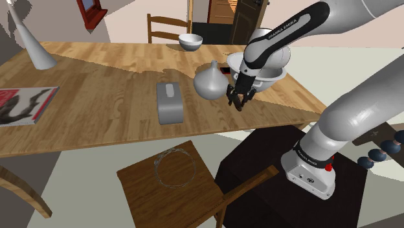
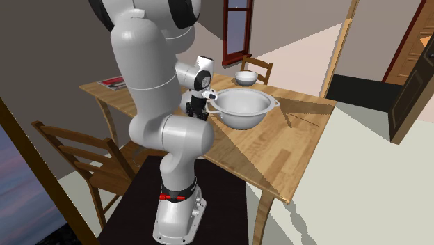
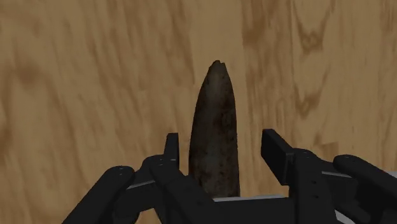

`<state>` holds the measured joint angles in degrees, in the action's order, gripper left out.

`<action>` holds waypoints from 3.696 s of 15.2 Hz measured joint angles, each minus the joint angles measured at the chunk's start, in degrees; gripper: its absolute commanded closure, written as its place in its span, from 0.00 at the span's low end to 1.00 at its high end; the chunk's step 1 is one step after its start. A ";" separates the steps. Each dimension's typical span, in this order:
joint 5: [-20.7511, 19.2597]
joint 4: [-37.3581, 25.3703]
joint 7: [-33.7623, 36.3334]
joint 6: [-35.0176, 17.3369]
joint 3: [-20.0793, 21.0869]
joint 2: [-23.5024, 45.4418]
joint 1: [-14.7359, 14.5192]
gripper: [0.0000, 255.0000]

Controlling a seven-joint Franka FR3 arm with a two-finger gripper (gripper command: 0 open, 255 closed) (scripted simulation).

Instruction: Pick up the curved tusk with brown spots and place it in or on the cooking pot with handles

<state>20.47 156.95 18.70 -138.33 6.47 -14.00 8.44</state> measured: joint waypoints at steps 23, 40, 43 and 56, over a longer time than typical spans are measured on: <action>-8.65 -3.47 -0.66 13.20 -0.32 -9.38 1.13 1.00; -10.07 -12.45 1.14 28.11 -1.01 -16.16 1.59 1.00; -10.27 -14.25 1.37 30.50 -1.19 -16.75 1.67 1.00; -14.50 -25.08 -6.29 34.64 -7.69 -9.04 5.63 1.00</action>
<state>5.97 131.87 12.41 -103.69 -1.23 -23.05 14.07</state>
